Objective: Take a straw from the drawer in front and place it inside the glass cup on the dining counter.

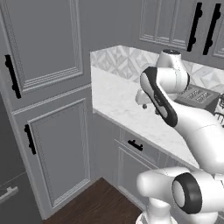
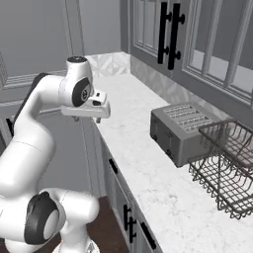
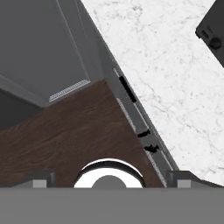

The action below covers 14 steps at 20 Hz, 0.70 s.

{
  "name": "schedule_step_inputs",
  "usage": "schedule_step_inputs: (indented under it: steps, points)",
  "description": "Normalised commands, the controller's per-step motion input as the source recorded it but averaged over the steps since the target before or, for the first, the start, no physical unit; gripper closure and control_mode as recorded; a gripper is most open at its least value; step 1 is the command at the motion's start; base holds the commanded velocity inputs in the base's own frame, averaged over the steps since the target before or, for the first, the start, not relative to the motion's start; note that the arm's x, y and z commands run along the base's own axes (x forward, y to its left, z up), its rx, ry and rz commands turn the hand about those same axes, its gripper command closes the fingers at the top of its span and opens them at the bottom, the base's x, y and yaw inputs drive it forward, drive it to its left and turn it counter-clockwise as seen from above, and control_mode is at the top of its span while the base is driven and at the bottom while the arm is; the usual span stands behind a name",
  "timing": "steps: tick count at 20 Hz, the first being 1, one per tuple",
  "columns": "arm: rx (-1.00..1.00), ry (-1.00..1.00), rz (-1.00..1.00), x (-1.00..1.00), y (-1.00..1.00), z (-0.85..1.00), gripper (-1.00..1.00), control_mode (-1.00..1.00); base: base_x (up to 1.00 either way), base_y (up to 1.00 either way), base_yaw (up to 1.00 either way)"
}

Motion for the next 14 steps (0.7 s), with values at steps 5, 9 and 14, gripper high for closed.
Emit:
schedule_step_inputs:
  steps: [5,9,14]
  points:
    - [0.0,0.0,0.0,0.0,0.0,0.0,-1.0,1.0,-0.22,-0.54,0.21]
    - [0.0,0.0,0.0,0.0,0.0,0.0,-1.0,1.0,0.11,-0.75,0.12]
    - [0.0,0.0,0.11,0.04,-0.38,0.0,-1.0,-1.0,0.0,0.0,0.0]
